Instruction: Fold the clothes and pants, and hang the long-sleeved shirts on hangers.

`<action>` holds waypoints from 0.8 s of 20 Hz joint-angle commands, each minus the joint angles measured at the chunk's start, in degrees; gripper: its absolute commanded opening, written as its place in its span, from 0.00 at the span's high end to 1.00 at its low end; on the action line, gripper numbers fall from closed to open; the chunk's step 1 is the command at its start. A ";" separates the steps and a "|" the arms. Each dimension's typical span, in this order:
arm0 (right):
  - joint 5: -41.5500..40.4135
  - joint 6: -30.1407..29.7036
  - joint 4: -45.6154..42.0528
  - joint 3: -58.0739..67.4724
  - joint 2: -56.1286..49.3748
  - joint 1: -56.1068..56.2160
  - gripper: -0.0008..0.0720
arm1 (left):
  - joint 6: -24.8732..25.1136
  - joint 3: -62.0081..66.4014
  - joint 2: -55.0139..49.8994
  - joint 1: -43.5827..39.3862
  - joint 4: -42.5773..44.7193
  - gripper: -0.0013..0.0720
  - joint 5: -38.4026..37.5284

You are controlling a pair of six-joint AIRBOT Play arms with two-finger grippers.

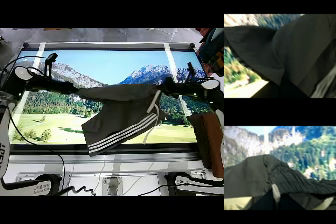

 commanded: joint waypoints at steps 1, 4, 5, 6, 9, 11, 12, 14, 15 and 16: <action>15.72 0.00 -12.41 5.81 -0.70 -5.79 0.95 | -6.10 0.00 3.13 -1.57 0.63 0.98 -17.46; 25.92 0.00 -24.28 9.38 -0.68 -7.54 0.95 | -7.41 -0.04 4.11 -5.75 0.66 0.98 -27.78; 29.11 -0.04 -26.84 9.40 -0.70 -7.54 0.95 | -8.83 -0.44 4.09 -7.93 0.59 0.98 -27.63; 33.31 -0.28 -29.79 9.40 -0.76 -7.41 0.95 | -10.23 -1.20 4.09 -10.27 0.55 0.98 -26.71; 40.46 -1.09 -39.63 9.40 -0.76 -7.43 0.95 | -10.49 -6.03 3.98 -18.99 0.70 0.98 -23.02; 41.07 -1.09 -44.52 9.22 -0.76 -7.45 0.95 | -10.51 -10.56 3.89 -24.13 2.19 0.98 -18.75; 41.09 -1.11 -45.44 8.68 -0.76 -7.45 0.95 | -10.56 -13.05 3.89 -26.21 2.34 0.98 -15.56; 41.07 -2.12 -46.27 6.60 -0.76 -7.45 0.95 | -10.95 -17.42 3.87 -29.35 1.73 0.98 -9.77; 40.87 -4.59 -46.88 5.07 -0.76 -7.45 0.95 | -10.95 -19.23 3.87 -30.56 1.73 0.94 -7.23; 40.11 -6.82 -47.10 3.65 -0.76 -7.50 0.91 | -10.95 -20.96 3.87 -31.50 1.75 0.60 -5.05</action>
